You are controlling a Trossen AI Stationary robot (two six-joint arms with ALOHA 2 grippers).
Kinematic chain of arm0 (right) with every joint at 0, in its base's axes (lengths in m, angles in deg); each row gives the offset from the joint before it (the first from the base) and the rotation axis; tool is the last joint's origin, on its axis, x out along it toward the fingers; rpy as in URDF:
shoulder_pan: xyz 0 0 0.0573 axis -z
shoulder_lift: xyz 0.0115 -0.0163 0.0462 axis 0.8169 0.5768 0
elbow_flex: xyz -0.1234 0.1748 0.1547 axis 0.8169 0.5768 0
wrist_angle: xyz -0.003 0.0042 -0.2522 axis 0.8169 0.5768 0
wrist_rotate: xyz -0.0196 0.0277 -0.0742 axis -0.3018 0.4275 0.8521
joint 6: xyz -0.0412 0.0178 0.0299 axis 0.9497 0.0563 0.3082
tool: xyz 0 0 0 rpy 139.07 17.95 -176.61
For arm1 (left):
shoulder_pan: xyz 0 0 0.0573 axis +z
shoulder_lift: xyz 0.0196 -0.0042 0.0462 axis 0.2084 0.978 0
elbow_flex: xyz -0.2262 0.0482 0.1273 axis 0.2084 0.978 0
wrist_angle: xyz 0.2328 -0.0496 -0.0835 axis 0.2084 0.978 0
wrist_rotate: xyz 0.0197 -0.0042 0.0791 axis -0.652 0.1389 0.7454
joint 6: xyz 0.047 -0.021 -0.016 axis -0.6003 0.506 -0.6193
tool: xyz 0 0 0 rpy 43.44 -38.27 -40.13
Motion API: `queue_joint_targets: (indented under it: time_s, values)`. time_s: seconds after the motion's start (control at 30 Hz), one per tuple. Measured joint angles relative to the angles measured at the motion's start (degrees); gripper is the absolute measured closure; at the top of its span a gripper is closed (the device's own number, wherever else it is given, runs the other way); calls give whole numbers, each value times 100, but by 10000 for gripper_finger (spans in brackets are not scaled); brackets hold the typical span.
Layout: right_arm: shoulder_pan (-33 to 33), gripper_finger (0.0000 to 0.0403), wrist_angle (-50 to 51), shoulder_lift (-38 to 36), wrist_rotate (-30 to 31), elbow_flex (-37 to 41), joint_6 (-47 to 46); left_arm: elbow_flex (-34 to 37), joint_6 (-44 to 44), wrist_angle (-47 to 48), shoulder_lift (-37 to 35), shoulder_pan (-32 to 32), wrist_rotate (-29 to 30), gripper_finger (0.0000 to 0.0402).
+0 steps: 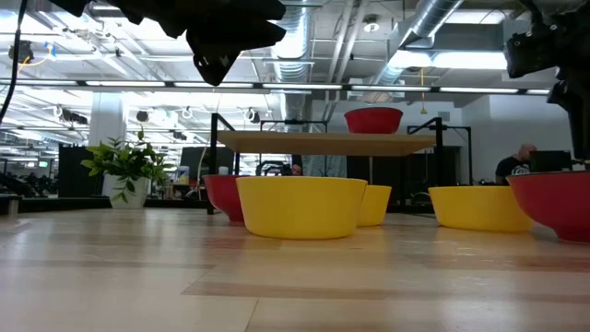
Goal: Pick & Place Mini bowls
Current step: Stack the right white patterned bowl on top of the white patterned bowl on the shelf
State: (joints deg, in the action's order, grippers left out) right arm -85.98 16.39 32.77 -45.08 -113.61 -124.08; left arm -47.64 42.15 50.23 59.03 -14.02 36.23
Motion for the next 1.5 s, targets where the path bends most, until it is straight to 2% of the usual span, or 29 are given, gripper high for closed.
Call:
queue_joint_targets:
  time_s: [0.27,0.87,1.03,1.27,1.43,1.5]
  values:
    - [432,275,-528,-45,-580,489,870,0,0,2,-2,0,0,293]
    - [431,277,-1312,-42,-759,1003,667,0,-2,-7,-4,0,0,293]
    - [434,306,-1325,-42,-780,1003,662,0,-2,-7,-4,0,0,293]
    - [436,391,-1408,-68,-955,969,671,2,-2,-7,-4,0,0,293]
    - [438,383,-1452,-55,-1026,991,664,2,-2,-7,-6,-2,1,293]
    - [440,391,-1531,-50,-1245,991,666,2,-2,-5,-7,-2,0,293]
